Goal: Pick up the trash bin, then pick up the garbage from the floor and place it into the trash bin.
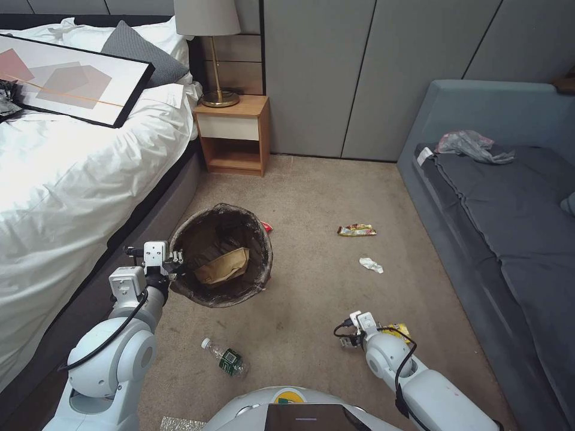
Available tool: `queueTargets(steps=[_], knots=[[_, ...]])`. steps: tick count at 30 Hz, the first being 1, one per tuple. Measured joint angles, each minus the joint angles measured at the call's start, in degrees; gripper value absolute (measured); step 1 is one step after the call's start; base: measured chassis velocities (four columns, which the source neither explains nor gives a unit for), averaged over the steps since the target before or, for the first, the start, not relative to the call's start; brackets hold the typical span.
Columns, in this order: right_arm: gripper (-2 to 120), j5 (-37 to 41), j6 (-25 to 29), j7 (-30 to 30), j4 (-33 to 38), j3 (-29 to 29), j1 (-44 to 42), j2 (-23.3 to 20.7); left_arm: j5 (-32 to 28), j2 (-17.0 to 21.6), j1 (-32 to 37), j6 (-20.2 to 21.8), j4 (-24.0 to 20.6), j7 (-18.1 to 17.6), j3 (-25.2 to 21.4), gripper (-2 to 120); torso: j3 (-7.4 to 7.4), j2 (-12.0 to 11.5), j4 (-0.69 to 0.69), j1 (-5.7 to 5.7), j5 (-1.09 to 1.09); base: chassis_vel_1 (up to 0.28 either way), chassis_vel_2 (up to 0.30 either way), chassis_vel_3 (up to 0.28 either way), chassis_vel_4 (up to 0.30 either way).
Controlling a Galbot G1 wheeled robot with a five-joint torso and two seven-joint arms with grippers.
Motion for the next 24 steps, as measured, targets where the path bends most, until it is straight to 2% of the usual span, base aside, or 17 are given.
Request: queueTargets(steps=[20,24], knots=[[100,-5.2,0.0,-0.2,-4.0,0.3,0.1,-1.2,-0.1,-0.2,-0.2,0.0,0.2,0.1,-0.1,0,0.0,0.0,0.0,0.0,0.0,0.0,0.0,0.0,0.0],[100,-5.2,0.0,-0.5,-5.4,-0.1,1.2,-0.8,-0.1,-0.3,-0.2,0.0,0.2,0.1,-0.2,0,0.0,0.0,-0.02,0.0,-0.09,0.0,0.0,0.0,0.0]])
